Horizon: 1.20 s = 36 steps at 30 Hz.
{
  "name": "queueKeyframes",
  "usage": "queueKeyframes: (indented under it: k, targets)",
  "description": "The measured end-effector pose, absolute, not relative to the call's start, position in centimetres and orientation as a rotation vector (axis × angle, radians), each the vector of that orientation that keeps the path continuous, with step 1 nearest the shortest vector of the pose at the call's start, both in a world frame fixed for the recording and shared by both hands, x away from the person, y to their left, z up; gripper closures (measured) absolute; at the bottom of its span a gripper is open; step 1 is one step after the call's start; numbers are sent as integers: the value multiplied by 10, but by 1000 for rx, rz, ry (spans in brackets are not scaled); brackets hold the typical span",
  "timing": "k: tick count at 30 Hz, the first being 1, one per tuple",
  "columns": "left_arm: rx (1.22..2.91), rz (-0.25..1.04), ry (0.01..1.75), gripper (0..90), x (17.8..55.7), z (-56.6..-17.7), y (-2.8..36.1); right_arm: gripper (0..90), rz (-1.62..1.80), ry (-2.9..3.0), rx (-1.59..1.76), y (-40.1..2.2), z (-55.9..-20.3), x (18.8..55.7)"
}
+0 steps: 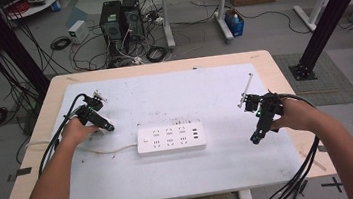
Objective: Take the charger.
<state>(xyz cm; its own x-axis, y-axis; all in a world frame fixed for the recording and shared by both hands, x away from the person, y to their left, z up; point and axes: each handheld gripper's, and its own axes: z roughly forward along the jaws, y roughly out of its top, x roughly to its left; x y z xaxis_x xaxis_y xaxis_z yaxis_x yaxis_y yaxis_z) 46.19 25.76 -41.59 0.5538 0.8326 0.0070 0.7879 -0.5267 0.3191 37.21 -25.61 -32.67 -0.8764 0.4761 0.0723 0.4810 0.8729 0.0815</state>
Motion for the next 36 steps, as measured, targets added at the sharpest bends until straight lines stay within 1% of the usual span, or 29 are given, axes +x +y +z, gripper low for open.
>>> queueKeyframes:
  k: [4,9,11,12,13,14,19,23,26,31,34,35,36]
  targets:
    - [2526,227,1339,257,462,-418,257,22,-147,-2989,-776,-256,-327,372]
    - [2516,208,1336,272,462,-418,258,22,-146,-2991,-769,-256,-327,373]
    - [2512,207,1330,328,462,-417,259,22,-145,-2990,-767,-255,-327,373]
    - [2508,210,1320,328,461,-416,260,22,-145,-2990,-767,-255,-327,373]
    - [2502,218,1316,389,461,-415,261,22,-143,-2991,-767,-255,-327,373]
    - [2493,210,1322,415,461,-416,262,22,-142,-2991,-764,-254,-327,373]
    - [2493,211,1323,420,460,-416,263,22,-138,-2992,-765,-254,-328,374]
    - [2515,240,1309,426,458,-415,260,22,-141,-2992,-768,-255,-327,373]
    - [2520,230,1290,426,455,-410,259,22,-139,-2990,-781,-256,-327,372]
    - [2493,234,1270,426,447,-392,267,22,-141,-2993,-784,-257,-326,371]
    - [2475,211,1243,427,439,-379,272,22,-141,-3000,-772,-255,-325,370]
    - [2466,197,1217,427,433,-369,275,22,-142,-2998,-777,-254,-325,370]
    - [2466,197,1217,426,433,-369,275,22,-142,-2998,-777,-254,-325,370]
